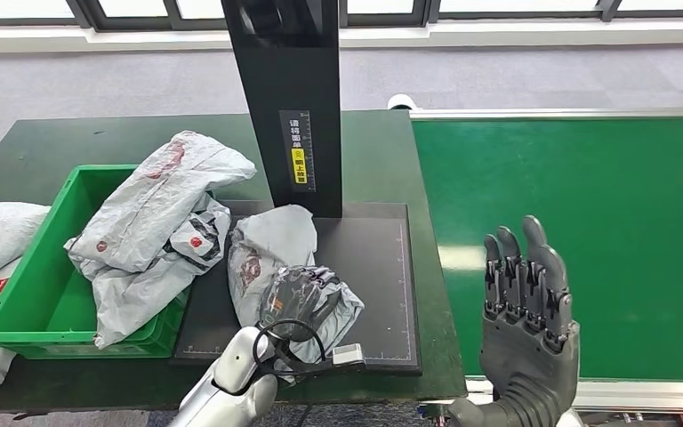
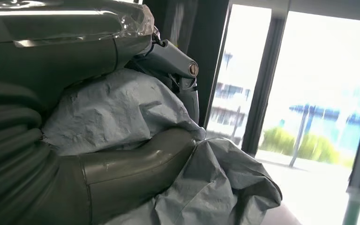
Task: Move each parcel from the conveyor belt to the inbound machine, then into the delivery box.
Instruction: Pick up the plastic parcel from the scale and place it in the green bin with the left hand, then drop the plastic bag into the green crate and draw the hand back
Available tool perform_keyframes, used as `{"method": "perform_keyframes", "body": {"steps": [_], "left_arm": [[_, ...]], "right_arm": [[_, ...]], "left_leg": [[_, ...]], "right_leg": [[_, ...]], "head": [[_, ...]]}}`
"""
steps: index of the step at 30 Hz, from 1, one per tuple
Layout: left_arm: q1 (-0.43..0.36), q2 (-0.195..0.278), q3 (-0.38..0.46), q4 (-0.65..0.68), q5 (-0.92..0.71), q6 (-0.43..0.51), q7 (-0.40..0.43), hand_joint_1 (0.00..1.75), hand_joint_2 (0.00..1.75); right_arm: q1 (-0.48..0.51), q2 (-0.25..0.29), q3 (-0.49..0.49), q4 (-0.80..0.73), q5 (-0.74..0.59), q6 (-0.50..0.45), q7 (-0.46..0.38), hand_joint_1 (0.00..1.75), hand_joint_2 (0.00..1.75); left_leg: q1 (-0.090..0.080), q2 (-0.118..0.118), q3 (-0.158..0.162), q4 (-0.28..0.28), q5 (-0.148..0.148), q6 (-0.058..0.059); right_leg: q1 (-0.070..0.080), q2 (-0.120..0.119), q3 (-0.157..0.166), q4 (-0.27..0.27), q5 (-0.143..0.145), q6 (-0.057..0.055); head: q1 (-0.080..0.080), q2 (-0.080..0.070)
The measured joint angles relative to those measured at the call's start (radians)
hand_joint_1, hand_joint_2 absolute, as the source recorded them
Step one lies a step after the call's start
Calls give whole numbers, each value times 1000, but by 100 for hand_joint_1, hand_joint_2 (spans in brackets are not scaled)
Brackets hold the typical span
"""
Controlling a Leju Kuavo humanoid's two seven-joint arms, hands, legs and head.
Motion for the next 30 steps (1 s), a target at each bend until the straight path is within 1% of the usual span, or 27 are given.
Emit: {"method": "perform_keyframes", "body": {"steps": [3,7,13,15,17,20,22,23,26,30], "left_arm": [[37,0,0,-139,48,38,-36,175,175],[79,2,0,-276,83,79,-63,175,175],[119,3,0,-410,141,133,-107,175,175],[134,3,2,-457,171,148,-136,175,175],[154,-3,18,-516,206,157,-187,175,175],[180,-30,85,-606,263,160,-293,175,175],[189,-53,158,-667,295,161,-355,175,175],[190,-61,196,-695,304,161,-372,175,175],[196,-73,281,-757,313,161,-384,175,175],[206,-77,331,-802,314,161,-388,175,175]], "right_arm": [[9,0,3,-7,3,-3,0,0,175],[15,0,6,-14,4,-8,0,0,175],[18,0,9,-21,5,-10,0,0,175],[20,0,9,-23,4,-8,0,0,175],[22,0,9,-26,2,-5,0,0,175],[25,0,11,-29,-2,-3,0,0,175],[26,-1,13,-29,-4,-3,0,0,175],[27,-1,15,-29,-4,-3,0,0,175],[28,-1,19,-31,-5,-2,0,0,175],[28,-1,22,-34,-5,-2,0,0,175]], "left_leg": [[0,0,-1,0,-1,0],[0,0,-3,0,-1,0],[0,0,-3,0,-1,0],[0,0,-3,0,-1,0],[0,0,-3,0,-1,0],[0,1,-3,0,-1,0],[0,1,-3,0,-1,0],[0,1,-3,0,-1,0],[0,1,-3,0,-1,0],[0,1,-3,0,-1,0]], "right_leg": [[0,0,-1,0,0,0],[0,0,-3,0,0,0],[0,0,-3,0,0,0],[0,0,-3,0,0,0],[0,0,-3,0,0,0],[0,0,-3,0,0,0],[0,1,-4,0,0,0],[0,1,-4,0,0,0],[1,1,-4,0,0,0],[1,0,-4,0,0,0]], "head": [[0,0],[0,0],[0,0],[0,0],[0,0],[0,0],[0,0],[0,0],[0,0],[0,0]]}}
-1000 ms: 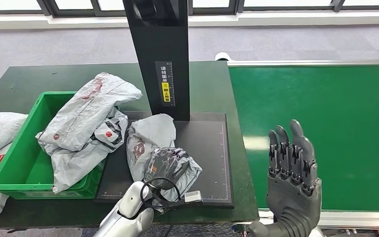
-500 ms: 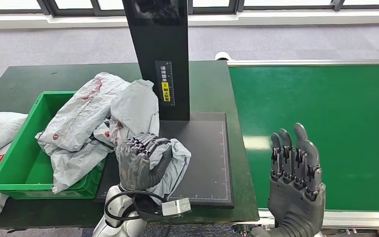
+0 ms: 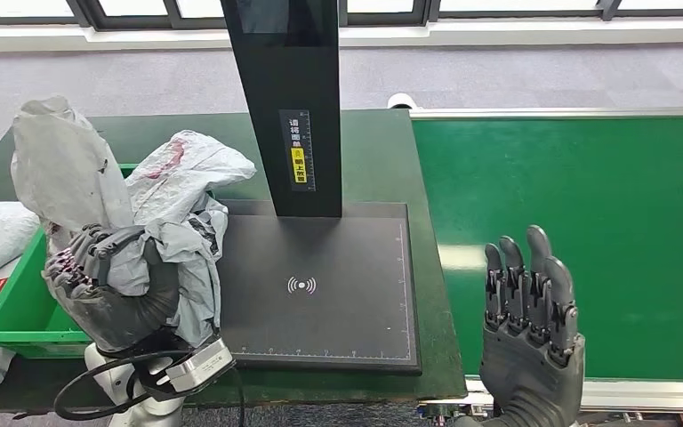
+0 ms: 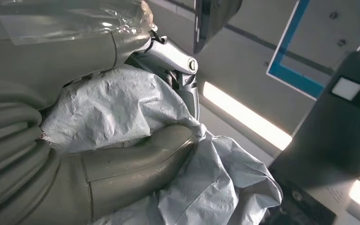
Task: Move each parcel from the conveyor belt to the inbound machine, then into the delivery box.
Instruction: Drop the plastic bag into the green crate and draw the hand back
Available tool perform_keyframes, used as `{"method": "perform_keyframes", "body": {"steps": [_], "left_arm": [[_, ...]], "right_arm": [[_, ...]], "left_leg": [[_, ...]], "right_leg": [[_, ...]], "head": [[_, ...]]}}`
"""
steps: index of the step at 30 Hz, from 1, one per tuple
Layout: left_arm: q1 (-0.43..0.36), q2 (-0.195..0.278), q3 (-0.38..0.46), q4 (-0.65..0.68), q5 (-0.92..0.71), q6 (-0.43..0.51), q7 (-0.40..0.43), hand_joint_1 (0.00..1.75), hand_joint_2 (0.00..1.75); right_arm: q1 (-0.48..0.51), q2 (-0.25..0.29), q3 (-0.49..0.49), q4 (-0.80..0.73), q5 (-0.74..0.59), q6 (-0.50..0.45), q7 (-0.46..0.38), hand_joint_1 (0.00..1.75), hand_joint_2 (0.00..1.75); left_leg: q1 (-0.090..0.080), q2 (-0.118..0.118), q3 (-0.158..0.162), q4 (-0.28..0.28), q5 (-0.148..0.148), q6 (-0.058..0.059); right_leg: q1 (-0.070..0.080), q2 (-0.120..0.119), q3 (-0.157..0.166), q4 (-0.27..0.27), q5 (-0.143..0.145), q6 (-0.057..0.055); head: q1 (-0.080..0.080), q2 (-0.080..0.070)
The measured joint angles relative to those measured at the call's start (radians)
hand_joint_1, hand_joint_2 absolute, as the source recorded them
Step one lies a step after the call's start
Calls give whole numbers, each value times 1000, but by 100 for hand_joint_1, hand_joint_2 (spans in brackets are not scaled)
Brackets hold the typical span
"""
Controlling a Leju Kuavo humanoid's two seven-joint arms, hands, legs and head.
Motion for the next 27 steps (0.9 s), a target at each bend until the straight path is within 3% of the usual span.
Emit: {"method": "perform_keyframes", "body": {"steps": [4,9,15,19,27], "left_arm": [[-13,-2,52,-35,-13,0,0,175,175],[-123,-11,222,-36,-159,0,30,175,175],[-290,1,372,211,-483,-1,293,175,175],[-371,43,380,444,-561,-6,468,175,175],[-465,109,379,771,-618,-47,681,175,175]], "right_arm": [[0,0,3,0,-5,6,0,0,175],[-5,0,4,0,-12,30,0,0,175],[-13,0,4,-3,-14,56,0,0,175],[-18,0,4,-3,-16,59,0,0,175],[-28,0,4,-3,-24,64,0,0,175]], "left_leg": [[0,0,0,0,0,0],[0,0,0,0,1,-1],[0,0,0,0,4,-2],[0,0,0,0,4,-2],[0,2,-1,0,4,-2]], "right_leg": [[0,0,0,0,0,0],[0,0,0,0,1,0],[0,0,-1,0,3,-1],[0,1,-1,0,5,-1],[0,4,-2,0,5,-2]], "head": [[0,0],[0,0],[0,0],[0,0],[0,0]]}}
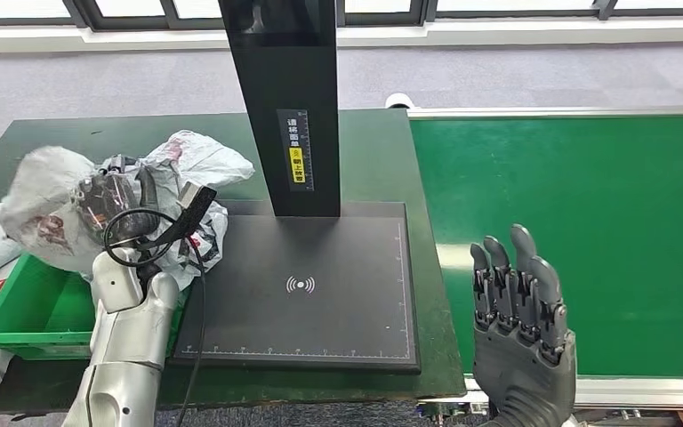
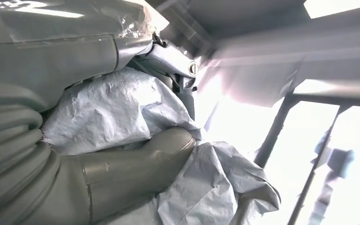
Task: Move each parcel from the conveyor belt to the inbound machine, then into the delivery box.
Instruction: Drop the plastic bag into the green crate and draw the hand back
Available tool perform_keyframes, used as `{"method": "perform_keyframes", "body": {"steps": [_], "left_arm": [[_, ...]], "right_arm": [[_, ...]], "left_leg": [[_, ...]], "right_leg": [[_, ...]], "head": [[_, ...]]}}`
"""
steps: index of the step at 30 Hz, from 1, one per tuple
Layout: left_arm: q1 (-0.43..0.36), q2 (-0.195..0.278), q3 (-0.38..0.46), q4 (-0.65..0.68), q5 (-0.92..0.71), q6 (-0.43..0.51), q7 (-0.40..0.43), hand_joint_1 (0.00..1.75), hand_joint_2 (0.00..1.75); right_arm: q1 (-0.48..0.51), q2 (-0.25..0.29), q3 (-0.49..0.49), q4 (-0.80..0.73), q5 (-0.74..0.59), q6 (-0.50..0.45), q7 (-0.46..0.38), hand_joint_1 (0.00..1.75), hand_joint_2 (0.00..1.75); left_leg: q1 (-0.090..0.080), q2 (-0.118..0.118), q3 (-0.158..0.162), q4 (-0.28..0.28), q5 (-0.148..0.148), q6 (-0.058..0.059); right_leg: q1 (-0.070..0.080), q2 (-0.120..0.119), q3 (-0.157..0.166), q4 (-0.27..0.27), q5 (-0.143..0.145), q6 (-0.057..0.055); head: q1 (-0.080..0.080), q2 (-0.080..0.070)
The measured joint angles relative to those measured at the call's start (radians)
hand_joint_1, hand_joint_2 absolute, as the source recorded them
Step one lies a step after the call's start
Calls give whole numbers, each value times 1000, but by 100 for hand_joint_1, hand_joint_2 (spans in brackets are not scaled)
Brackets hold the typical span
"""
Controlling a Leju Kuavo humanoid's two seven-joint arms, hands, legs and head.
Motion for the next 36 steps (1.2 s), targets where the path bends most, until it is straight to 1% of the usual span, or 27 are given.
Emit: {"method": "perform_keyframes", "body": {"steps": [3,4,6,7,8,10,11,15,17,20,22,24,27,28,29,31,34,36], "left_arm": [[-18,21,0,90,0,-1,22,175,175],[-22,27,0,114,0,-2,25,144,175],[-29,36,0,152,0,-2,28,56,175],[-32,40,0,168,1,-2,29,13,131],[-36,43,0,182,4,1,28,0,87],[-42,48,0,201,32,14,10,0,0],[-44,49,0,206,61,24,-11,0,0],[-44,50,0,197,239,39,-137,0,0],[-44,50,0,186,289,39,-170,0,0],[-44,50,0,175,310,39,-184,0,0],[-42,50,0,164,348,39,-208,0,0],[-31,46,0,138,475,23,-285,0,0],[36,22,0,10,848,-68,-485,0,0],[70,11,0,-47,964,-99,-537,0,0],[104,-1,-1,-104,1046,-120,-569,0,0],[161,-21,-3,-198,1119,-141,-590,0,0],[209,-39,-6,-294,1132,-151,-594,0,0],[227,-45,-6,-334,1143,-155,-594,0,0]], "right_arm": [[-3,0,0,0,-3,-2,0,0,175],[-4,0,0,0,-3,-3,0,0,175],[-4,0,0,0,-2,-5,0,0,175],[-4,0,0,0,-2,-7,0,0,175],[-4,0,0,0,0,-10,0,0,175],[-3,-1,0,0,8,-20,0,0,175],[-2,-1,0,0,13,-25,0,0,175],[9,-3,1,0,32,-48,0,0,175],[14,-5,2,0,34,-54,0,0,175],[16,-6,4,0,36,-56,0,0,175],[17,-6,5,0,37,-58,0,0,175],[18,-7,6,0,41,-62,0,0,175],[26,-8,7,0,55,-76,0,0,175],[31,-8,7,0,61,-80,0,0,175],[35,-8,7,0,66,-84,0,0,175],[42,-8,7,0,76,-91,0,0,175],[48,-8,7,0,81,-95,0,0,175],[50,-8,7,0,82,-96,0,0,87]], "left_leg": [[0,0,0,0,0,0],[0,0,0,0,0,0],[0,0,-1,0,0,0],[0,0,-1,0,0,0],[0,0,-1,0,0,0],[0,0,-1,0,0,0],[0,0,-1,0,0,0],[0,0,-1,0,0,0],[0,0,-1,0,0,0],[0,0,-1,0,0,0],[0,0,-1,0,0,0],[0,0,-1,0,0,0],[0,2,-1,0,-1,0],[0,2,-1,0,-1,0],[0,3,-1,0,-2,0],[0,3,-2,0,-2,1],[0,2,-3,0,-3,1],[0,3,-3,0,-3,1]], "right_leg": [[0,1,0,0,0,0],[0,1,-1,0,0,0],[0,1,-1,0,0,0],[0,1,-1,0,0,0],[0,1,-1,0,0,0],[0,1,-1,0,0,0],[0,1,-1,0,0,0],[0,0,-1,0,0,0],[0,0,-1,0,0,0],[0,0,-1,0,0,0],[0,1,-1,0,0,0],[0,1,-1,0,0,0],[0,2,-1,0,0,0],[0,3,-1,0,0,0],[0,3,-2,0,-1,0],[0,3,-2,0,-1,0],[0,2,-3,0,-1,0],[0,3,-3,0,-1,0]], "head": [[0,0],[0,0],[0,0],[0,0],[0,0],[0,0],[0,0],[0,0],[0,0],[0,0],[0,0],[0,0],[0,0],[0,0],[0,0],[0,0],[0,0],[0,0]]}}
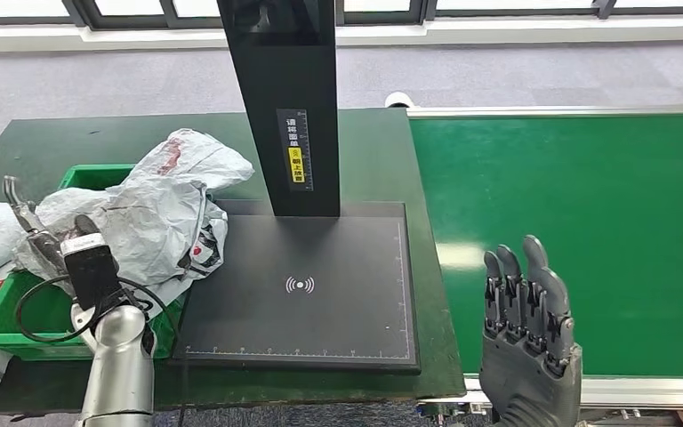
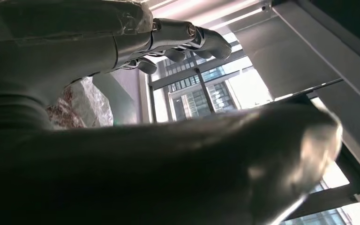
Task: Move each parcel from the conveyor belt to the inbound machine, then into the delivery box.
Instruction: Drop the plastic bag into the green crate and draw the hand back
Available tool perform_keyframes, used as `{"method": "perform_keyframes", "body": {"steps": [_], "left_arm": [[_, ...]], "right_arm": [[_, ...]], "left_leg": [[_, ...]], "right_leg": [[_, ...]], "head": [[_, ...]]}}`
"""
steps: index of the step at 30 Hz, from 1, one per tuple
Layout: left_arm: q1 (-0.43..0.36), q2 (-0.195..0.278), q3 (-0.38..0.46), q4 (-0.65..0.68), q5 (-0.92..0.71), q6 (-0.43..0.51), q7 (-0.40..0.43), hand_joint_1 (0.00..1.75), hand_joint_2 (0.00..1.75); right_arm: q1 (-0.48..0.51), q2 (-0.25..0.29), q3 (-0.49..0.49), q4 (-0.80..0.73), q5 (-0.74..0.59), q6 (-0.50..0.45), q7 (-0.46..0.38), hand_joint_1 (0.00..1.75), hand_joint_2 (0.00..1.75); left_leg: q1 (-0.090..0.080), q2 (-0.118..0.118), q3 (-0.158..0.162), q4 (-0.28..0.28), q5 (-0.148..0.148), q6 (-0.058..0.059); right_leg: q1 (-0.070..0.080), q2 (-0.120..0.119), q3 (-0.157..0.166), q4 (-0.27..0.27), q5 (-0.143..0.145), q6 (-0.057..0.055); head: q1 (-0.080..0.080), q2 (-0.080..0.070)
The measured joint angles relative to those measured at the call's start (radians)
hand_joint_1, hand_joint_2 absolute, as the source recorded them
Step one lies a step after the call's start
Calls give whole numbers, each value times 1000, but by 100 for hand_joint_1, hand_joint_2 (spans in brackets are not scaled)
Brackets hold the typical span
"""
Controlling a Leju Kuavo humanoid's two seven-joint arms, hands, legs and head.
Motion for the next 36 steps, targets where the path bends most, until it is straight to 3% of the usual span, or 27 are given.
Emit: {"method": "perform_keyframes", "body": {"steps": [2,7,10,36], "left_arm": [[16,-6,0,-33,47,-18,-1,0,0],[89,-12,-17,-143,255,-153,-34,0,0],[126,-12,-35,-197,301,-208,-46,0,0],[169,-11,-57,-274,314,-218,-49,0,0]], "right_arm": [[2,0,0,0,2,-5,0,0,0],[23,4,0,1,26,-22,1,0,0],[34,10,0,4,39,-27,2,0,0],[47,19,-1,12,43,-30,2,0,0]], "left_leg": [[0,0,0,0,0,0],[0,0,0,0,1,0],[0,0,0,0,0,0],[0,0,0,0,1,0]], "right_leg": [[0,0,0,0,0,0],[0,0,0,0,0,0],[0,0,0,0,0,0],[0,0,0,0,0,0]], "head": [[0,0],[0,0],[0,0],[0,0]]}}
